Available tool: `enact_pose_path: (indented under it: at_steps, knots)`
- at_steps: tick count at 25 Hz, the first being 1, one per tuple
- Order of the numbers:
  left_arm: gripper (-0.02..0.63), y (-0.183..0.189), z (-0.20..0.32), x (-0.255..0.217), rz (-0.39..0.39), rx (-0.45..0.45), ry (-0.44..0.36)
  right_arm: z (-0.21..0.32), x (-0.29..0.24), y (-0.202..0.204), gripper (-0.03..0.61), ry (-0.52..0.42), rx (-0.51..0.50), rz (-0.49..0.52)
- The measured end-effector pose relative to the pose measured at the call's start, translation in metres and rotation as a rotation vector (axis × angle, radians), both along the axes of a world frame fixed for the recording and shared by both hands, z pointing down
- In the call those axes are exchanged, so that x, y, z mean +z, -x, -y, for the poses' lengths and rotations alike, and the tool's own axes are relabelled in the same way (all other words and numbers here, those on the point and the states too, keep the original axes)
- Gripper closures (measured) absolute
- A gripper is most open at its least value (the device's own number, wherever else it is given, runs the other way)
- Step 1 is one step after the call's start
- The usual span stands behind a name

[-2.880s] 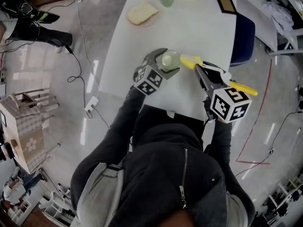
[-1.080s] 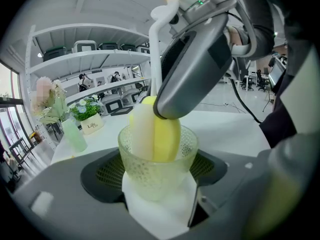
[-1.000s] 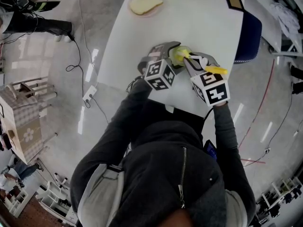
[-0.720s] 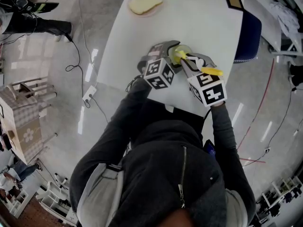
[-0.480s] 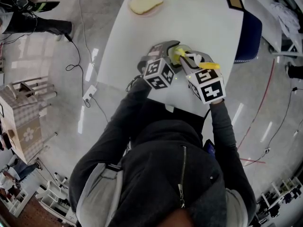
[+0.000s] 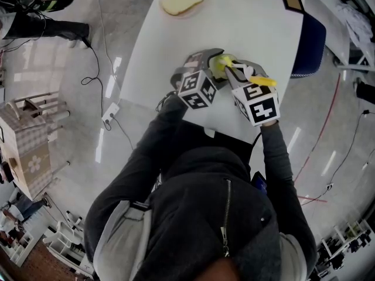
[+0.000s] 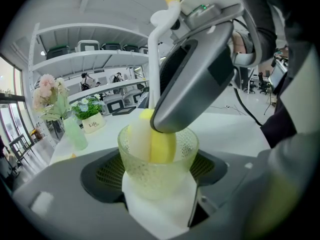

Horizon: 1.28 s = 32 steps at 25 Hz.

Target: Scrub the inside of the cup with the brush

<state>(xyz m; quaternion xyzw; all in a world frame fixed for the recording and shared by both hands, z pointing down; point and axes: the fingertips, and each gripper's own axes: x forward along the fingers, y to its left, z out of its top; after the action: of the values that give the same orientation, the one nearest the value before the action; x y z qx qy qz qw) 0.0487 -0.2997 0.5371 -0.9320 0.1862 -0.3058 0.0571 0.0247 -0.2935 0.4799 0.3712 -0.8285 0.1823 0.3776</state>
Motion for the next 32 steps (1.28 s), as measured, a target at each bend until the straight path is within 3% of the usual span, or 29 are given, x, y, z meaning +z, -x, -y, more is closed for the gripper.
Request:
enact_pose_path:
  at_steps: [32]
  knots:
    - [0.229,0.005,-0.001,0.0,-0.004,-0.006,-0.007,-0.007,0.005,0.006,0.488,0.011,-0.013,-0.023]
